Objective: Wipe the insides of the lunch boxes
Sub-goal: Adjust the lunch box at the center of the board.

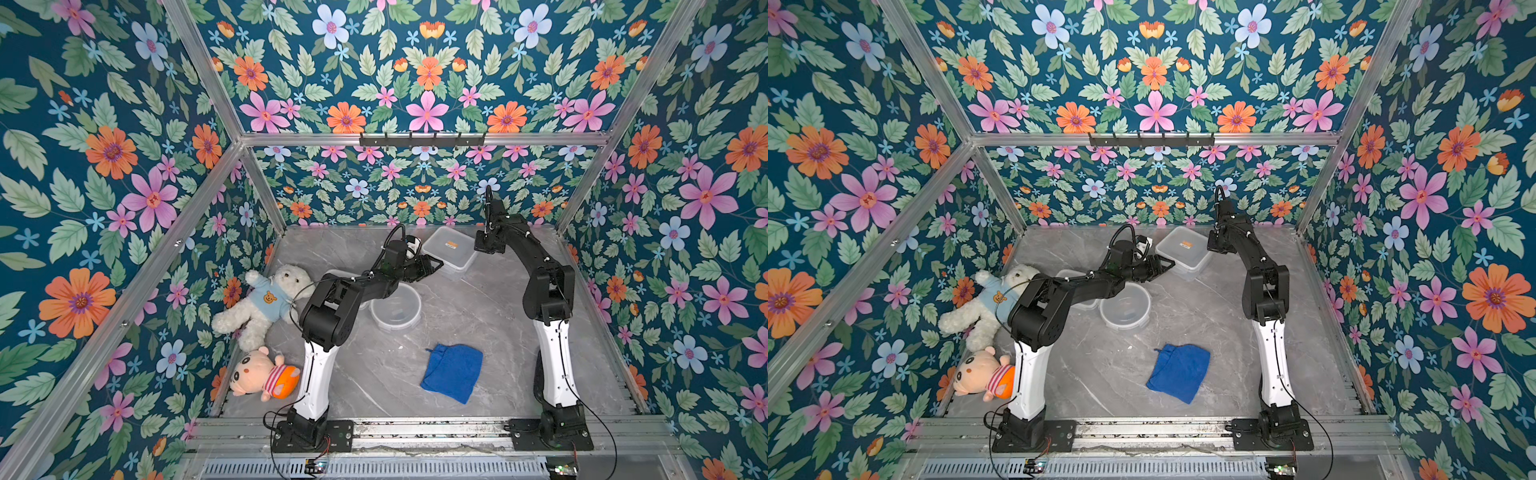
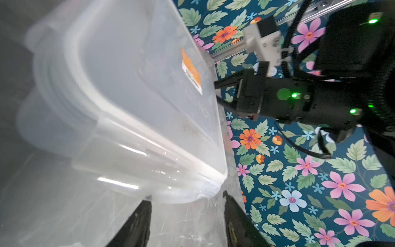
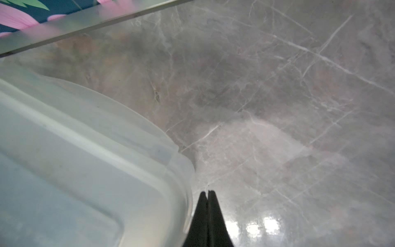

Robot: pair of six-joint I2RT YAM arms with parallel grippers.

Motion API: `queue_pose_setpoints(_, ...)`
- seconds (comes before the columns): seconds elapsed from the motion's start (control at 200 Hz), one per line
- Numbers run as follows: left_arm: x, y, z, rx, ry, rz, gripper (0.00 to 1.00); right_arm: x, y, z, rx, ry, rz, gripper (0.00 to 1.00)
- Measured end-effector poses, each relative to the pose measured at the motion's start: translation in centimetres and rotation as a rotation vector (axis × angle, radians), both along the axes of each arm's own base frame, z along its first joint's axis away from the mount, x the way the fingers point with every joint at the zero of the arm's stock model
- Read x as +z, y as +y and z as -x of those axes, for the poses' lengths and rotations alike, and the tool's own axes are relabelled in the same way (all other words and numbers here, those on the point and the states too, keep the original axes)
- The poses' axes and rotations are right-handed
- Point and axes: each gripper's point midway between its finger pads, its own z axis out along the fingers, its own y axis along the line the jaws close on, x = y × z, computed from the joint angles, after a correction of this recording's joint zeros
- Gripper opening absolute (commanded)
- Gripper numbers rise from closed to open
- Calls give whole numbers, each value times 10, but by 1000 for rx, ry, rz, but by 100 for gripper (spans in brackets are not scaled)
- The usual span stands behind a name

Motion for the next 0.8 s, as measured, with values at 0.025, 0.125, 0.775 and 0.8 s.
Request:
queue_pose_setpoints(0.025, -1, 1, 1, 1, 6, -2, 59, 2, 0, 1, 3, -5, 1, 0)
queue_pose_setpoints(0.125, 9, 2, 5, -1, 1, 3, 65, 10, -2, 6, 10, -24, 3, 0)
queue_pose_setpoints(0.775, 105, -16, -16, -10, -202, -16, 76, 26, 9, 59, 53, -59, -237, 6)
queue_pose_setpoints(0.8, 115, -17, -26, -7, -236, -16, 77, 26, 11, 66, 54, -60, -265, 6)
